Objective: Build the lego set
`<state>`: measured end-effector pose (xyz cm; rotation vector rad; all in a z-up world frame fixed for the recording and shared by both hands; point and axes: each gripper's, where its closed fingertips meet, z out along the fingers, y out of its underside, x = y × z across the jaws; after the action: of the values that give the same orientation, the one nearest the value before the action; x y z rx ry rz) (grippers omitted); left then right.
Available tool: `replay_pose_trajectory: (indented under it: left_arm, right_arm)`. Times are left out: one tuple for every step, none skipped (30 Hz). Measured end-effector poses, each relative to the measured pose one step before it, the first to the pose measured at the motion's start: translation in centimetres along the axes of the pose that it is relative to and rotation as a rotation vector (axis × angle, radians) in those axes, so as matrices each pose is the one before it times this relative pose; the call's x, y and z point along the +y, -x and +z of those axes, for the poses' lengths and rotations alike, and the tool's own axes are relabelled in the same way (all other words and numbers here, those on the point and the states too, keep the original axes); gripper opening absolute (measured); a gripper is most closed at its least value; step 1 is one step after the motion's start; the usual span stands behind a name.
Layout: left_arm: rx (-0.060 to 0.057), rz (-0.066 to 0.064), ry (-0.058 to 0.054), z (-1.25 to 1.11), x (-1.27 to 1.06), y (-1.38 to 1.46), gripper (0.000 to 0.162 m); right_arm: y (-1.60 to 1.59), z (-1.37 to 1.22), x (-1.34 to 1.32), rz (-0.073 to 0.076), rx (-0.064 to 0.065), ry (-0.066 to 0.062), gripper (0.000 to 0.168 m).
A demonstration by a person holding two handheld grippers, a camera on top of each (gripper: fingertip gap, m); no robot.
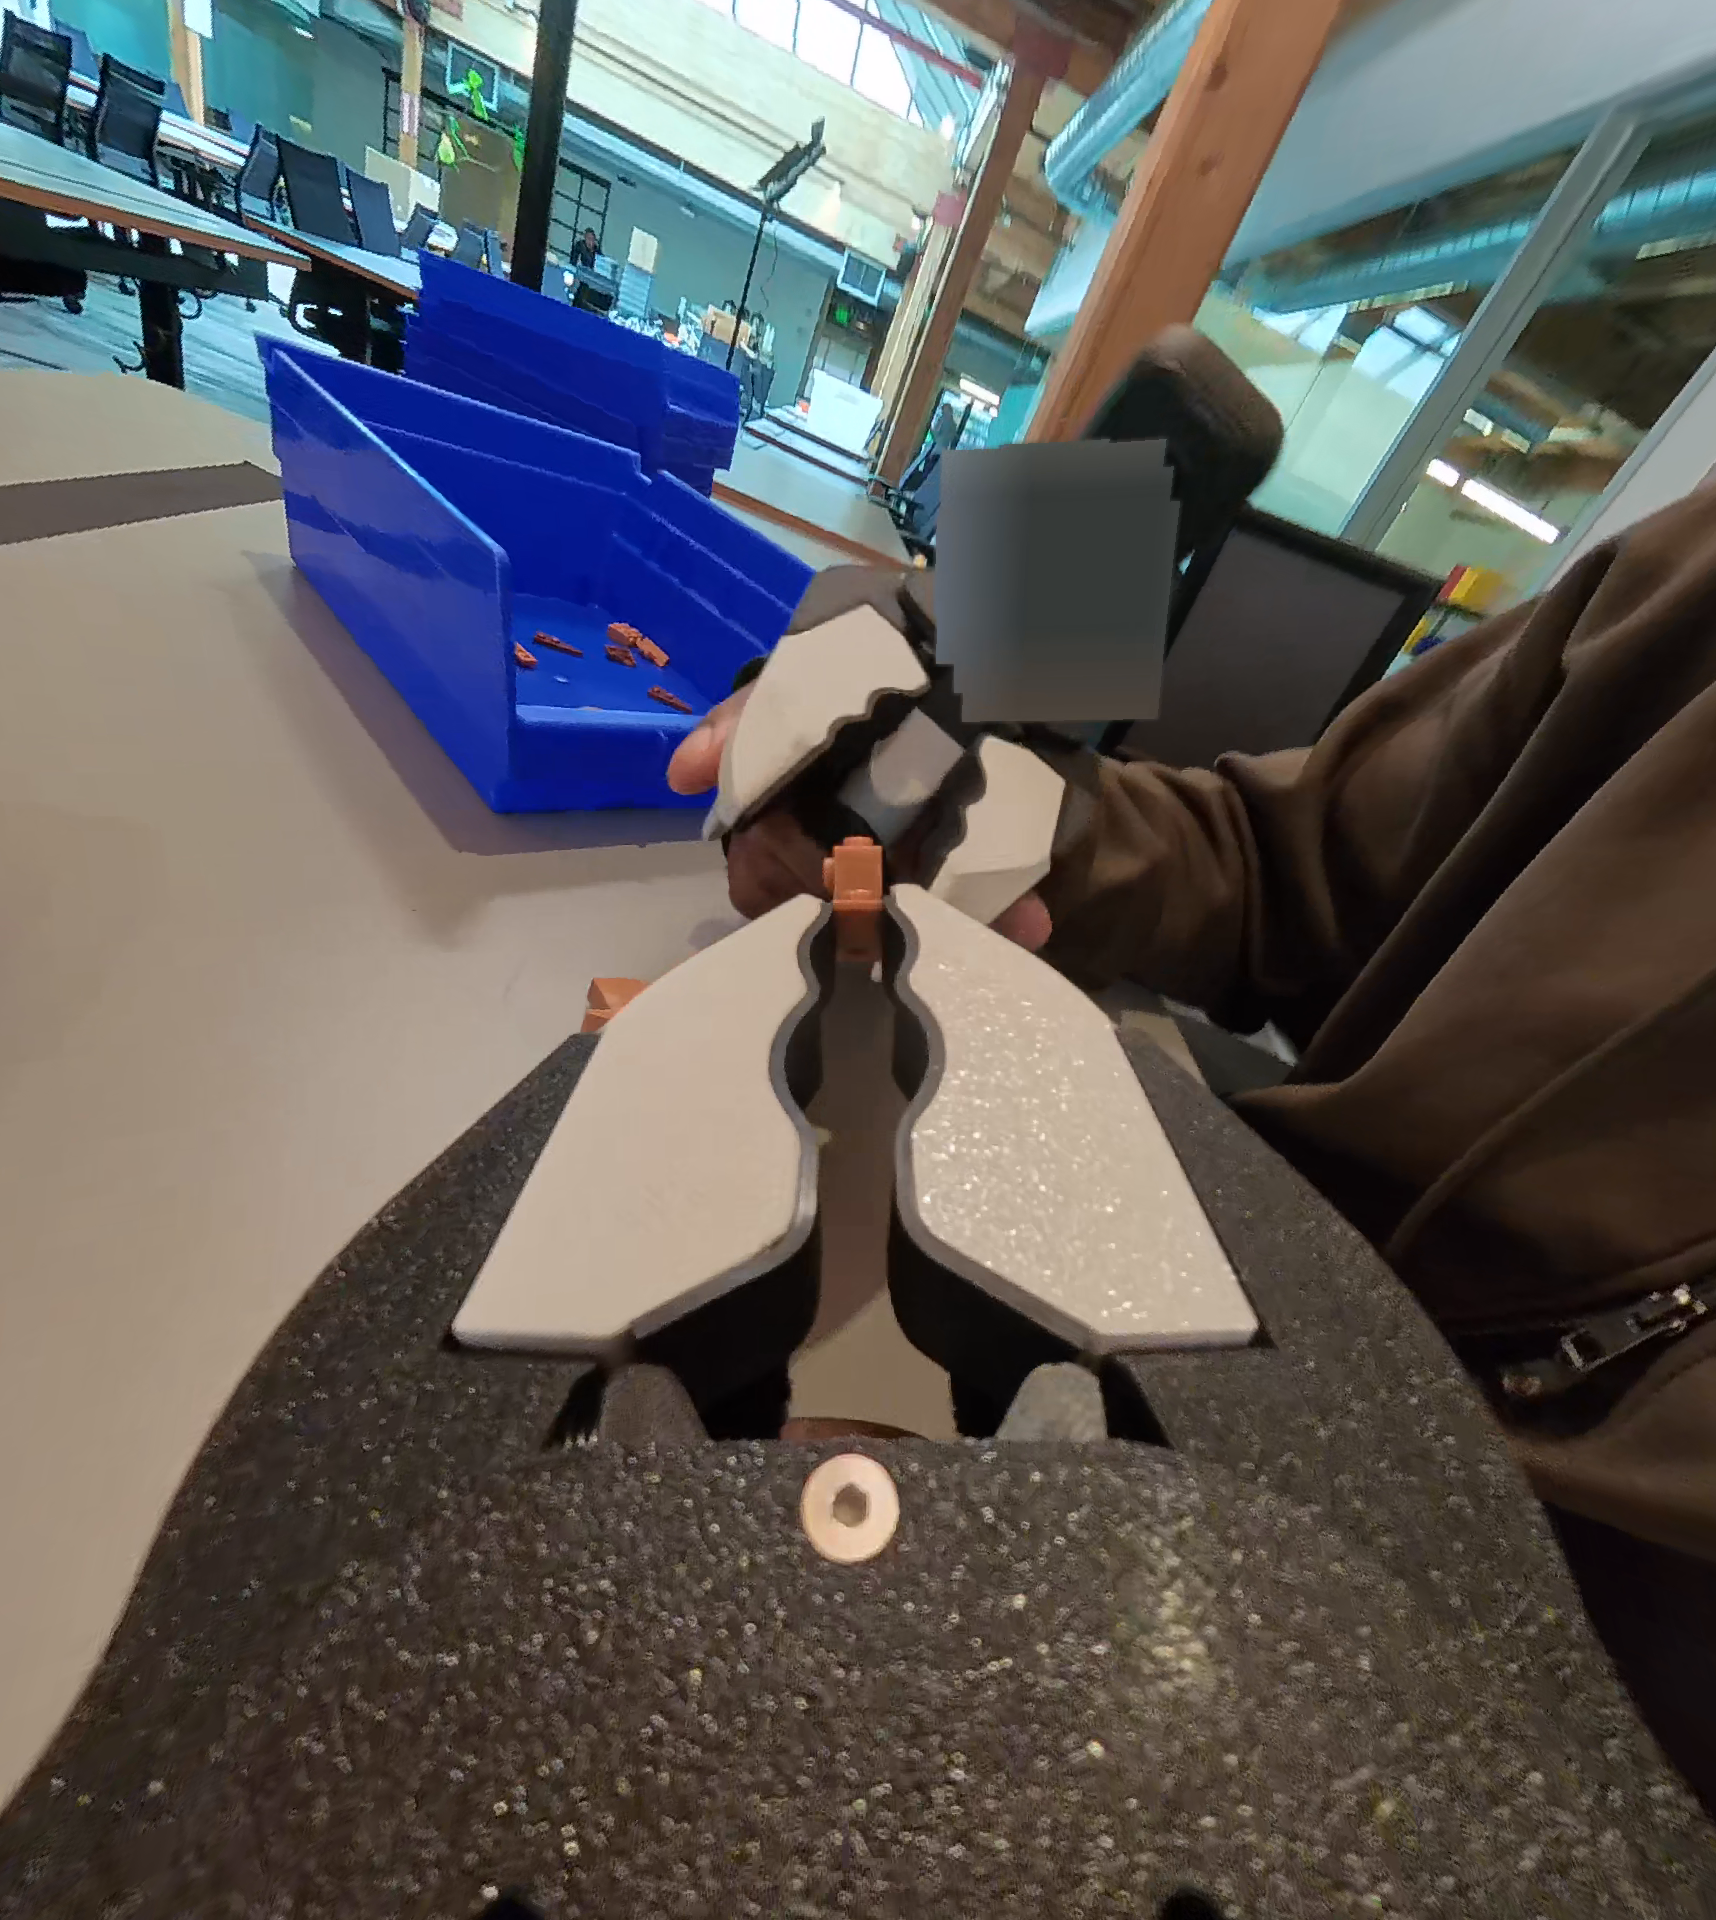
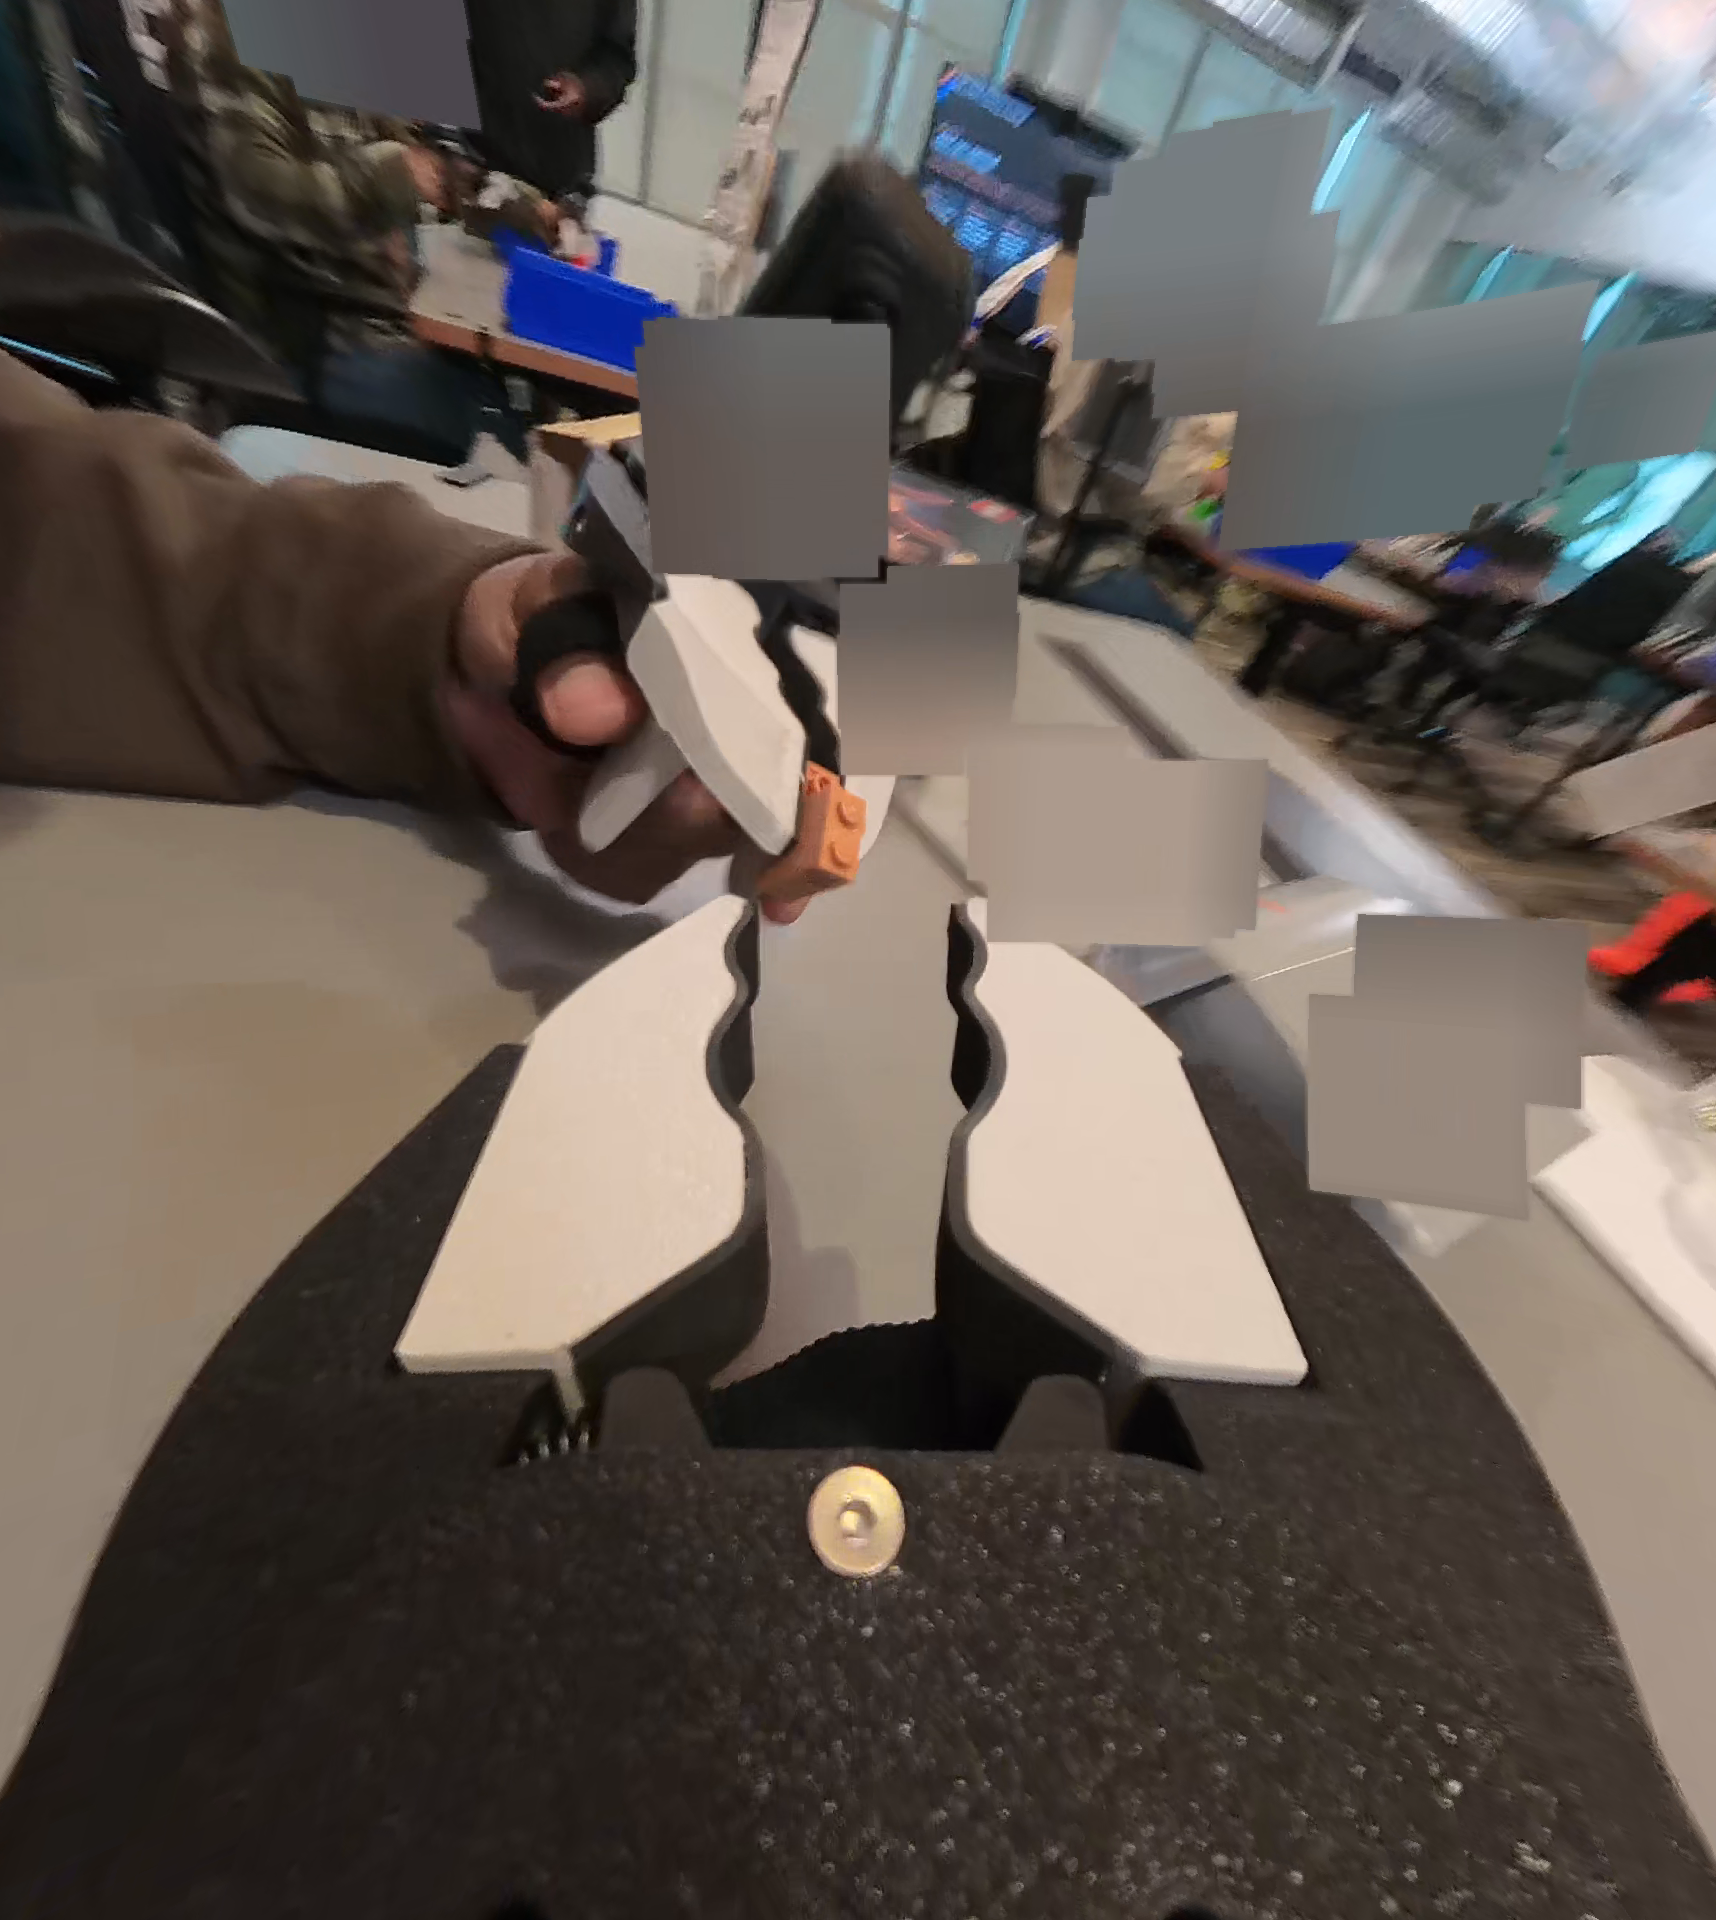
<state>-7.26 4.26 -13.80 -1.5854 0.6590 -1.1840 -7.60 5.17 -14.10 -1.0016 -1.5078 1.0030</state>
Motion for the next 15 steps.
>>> replay_pose_trajectory:
  left_arm:
    - [0.0044, -0.0258, -0.013, 0.034, -0.085, 0.058, 0.008]
    - [0.0059, -0.0203, -0.0105, 0.066, -0.065, 0.015, 0.008]
    - [0.0012, -0.0163, -0.0079, 0.072, -0.027, 0.063, 0.008]
    - [0.0011, -0.0155, -0.0062, 0.092, 0.004, 0.048, 0.008]
    - [0.0018, -0.0147, -0.0087, 0.083, -0.036, 0.033, 0.008]
    - [0.0014, -0.0145, -0.0096, 0.076, -0.057, 0.03, 0.008]
    - [0.0021, -0.0149, -0.0092, 0.063, -0.064, 0.018, 0.008]
    - [0.004, -0.0147, -0.0077, 0.067, -0.048, -0.024, 0.008]
    - [0.0058, -0.0128, -0.0083, 0.067, -0.059, -0.07, 0.008]
    - [0.0017, -0.0103, -0.0041, 0.066, -0.014, -0.018, 0.008]
    - [-0.0007, -0.0056, 0.0022, 0.083, 0.065, 0.002, 0.008]
    - [0.0007, -0.0026, 0.004, 0.088, 0.092, -0.038, 0.008]
    - [0.0004, -0.0025, 0.0023, 0.081, 0.073, -0.023, 0.008]
    - [-0.0029, -0.0026, -0.0013, 0.035, 0.008, 0.021, 0.008]
    - [-0.0019, -0.0027, 0.0004, 0.026, 0.022, 0.038, 0.008]
  right_arm:
    - [-0.102, -0.01, -0.233, -0.029, 0.0265, -0.0134, 0.034]
    - [0.011, 0.028, -0.155, -0.021, 0.0169, -0.0101, 0.033]
    - [0.076, 0.071, -0.094, -0.0157, 0.0132, -0.0083, 0.033]
    - [0.201, 0.116, -0.029, -0.0152, 0.0042, -0.0048, 0.033]
    - [0.235, 0.123, 0.025, -0.0244, 0.0036, 0.0005, 0.033]
    - [0.113, 0.104, -0.024, -0.0336, 0.0138, 0.0003, 0.033]
    - [0.089, 0.066, -0.071, -0.0312, 0.012, -0.0003, 0.033]
    - [0.108, 0.059, -0.101, -0.0241, 0.0092, -0.0017, 0.033]
    - [-0.102, 0.038, -0.087, -0.0153, 0.0189, -0.0018, 0.033]
    - [-0.116, 0.035, -0.057, -0.0099, 0.0157, -0.0007, 0.032]
    - [-0.138, 0.01, -0.046, -0.0067, 0.0148, -0.0016, 0.03]
    - [-0.151, -0.008, -0.057, -0.0044, 0.014, -0.0034, 0.027]
    - [-0.156, -0.024, -0.005, -0.0012, 0.0107, -0.0009, 0.023]
    - [-0.055, -0.016, 0.035, -0.0005, 0.0013, 0.0011, 0.022]
    - [-0.008, -0.009, 0.05, 0.0002, -0.0015, 0.0016, 0.022]
